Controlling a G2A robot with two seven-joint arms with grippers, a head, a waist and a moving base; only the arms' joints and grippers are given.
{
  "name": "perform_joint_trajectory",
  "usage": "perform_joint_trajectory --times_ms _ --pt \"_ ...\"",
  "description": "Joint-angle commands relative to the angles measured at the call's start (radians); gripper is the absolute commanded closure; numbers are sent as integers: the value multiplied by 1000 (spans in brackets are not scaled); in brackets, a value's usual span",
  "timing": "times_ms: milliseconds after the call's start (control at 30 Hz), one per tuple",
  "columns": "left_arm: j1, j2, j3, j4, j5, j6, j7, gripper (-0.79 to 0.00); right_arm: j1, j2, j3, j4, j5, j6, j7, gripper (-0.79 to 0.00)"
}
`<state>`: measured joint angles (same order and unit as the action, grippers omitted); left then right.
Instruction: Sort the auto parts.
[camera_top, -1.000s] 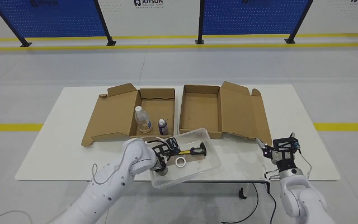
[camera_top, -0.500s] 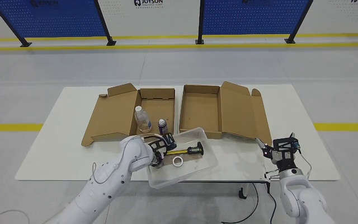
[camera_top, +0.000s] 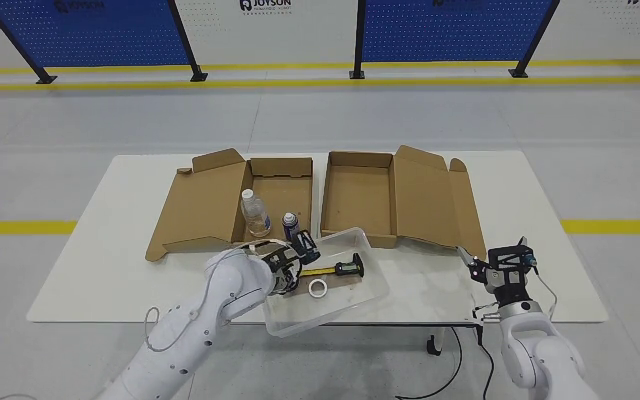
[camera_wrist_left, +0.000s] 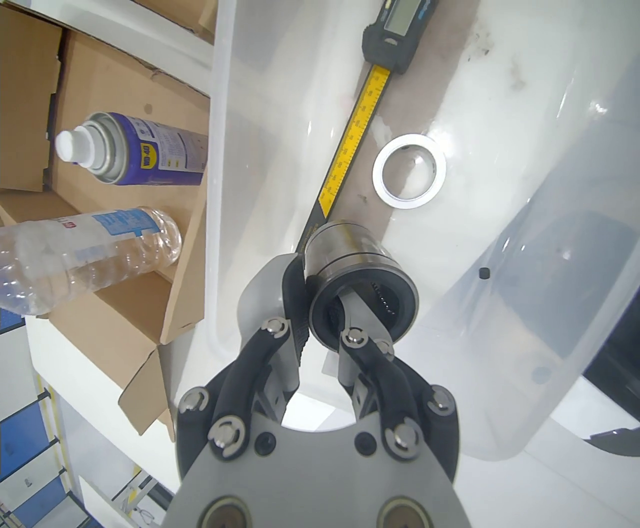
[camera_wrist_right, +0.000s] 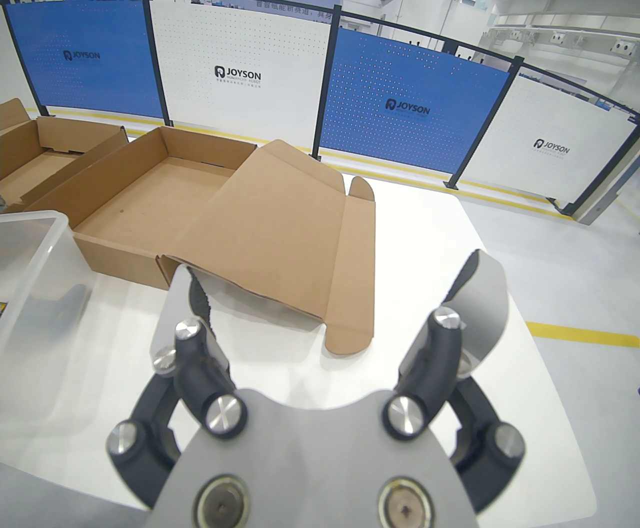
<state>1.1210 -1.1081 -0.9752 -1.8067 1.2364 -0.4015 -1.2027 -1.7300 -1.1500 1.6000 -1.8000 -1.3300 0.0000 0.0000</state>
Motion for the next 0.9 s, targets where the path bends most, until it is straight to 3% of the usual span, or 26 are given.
perform_joint_trajectory --times_ms 0,433,600,867 --pt "11 3 -13 -22 6 9 12 0 0 0 0 0 0 0 0 -785" --pt "86 19 -154 -158 41 132 161 0 0 0 0 0 0 0 0 -785" --pt "82 18 -190 -141 51 191 178 0 0 0 0 0 0 0 0 -785" --pt "22 5 -165 -59 56 240 165 0 0 0 0 0 0 0 0 -785"
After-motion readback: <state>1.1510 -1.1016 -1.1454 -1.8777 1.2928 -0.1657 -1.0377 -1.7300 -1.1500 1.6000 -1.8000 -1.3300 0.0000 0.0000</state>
